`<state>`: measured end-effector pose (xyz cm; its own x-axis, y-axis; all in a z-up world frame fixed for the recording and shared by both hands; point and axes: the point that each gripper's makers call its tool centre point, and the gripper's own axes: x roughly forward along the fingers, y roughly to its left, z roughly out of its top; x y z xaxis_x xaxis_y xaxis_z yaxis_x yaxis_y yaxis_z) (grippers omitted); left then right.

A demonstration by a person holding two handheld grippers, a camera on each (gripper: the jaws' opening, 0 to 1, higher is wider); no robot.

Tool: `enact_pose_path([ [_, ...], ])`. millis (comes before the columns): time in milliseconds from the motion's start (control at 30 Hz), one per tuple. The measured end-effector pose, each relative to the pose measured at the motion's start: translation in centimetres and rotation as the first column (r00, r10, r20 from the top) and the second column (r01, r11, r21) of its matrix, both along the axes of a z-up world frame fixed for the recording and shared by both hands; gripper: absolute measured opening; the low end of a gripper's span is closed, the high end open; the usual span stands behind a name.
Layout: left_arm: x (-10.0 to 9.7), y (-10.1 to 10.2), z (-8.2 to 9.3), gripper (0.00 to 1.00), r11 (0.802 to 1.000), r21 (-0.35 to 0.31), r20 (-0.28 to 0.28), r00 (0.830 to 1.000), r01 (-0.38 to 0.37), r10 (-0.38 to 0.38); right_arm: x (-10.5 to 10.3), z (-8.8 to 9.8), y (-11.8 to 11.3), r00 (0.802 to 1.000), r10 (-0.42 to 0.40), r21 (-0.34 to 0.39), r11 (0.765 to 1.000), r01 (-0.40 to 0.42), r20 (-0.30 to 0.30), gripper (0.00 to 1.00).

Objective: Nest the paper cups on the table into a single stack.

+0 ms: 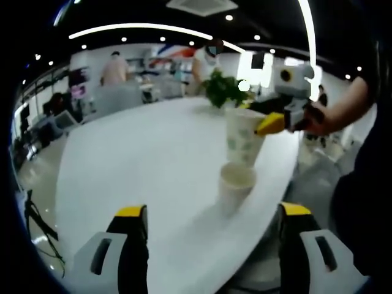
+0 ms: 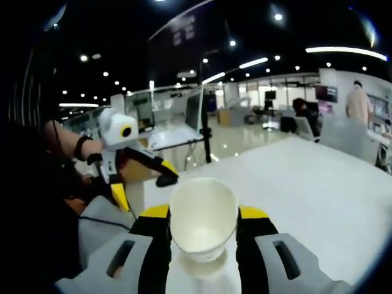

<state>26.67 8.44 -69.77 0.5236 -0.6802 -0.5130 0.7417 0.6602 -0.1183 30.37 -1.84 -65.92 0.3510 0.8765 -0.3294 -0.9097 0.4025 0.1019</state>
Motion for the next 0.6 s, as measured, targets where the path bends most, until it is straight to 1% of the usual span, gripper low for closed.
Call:
enact_pose_path([
  [200,0.1,0.1,-0.2,0.86,1.000,-0.003,-0.007,1.000,-0.002,0.002,-0.1,-0.8,0.4,1.000,-0.001,-0.005,1.000,0.001,-0.017,0.37],
  [367,0.1,0.3,-0.4,0.86,1.000,-0.001,-0.012,1.000,0.000,0.000,-0.1,-2.0,0.5,1.000,-0.004,-0.016,1.000,0.004,-0.028,0.37],
  [467,0.2,0.3,-0.5,0.86,1.000,-0.003,-0.017,1.000,-0.001,0.001,-0.2,-2.7,0.4,1.000,-0.001,-0.040,0.999,0.000,-0.017,0.37],
  [600,0.3,0.6,-0.6,0.86,1.000,0.000,-0.021,1.000,-0.001,0.001,-0.3,-3.7,0.5,1.000,-0.003,-0.051,0.999,0.001,-0.027,0.37],
])
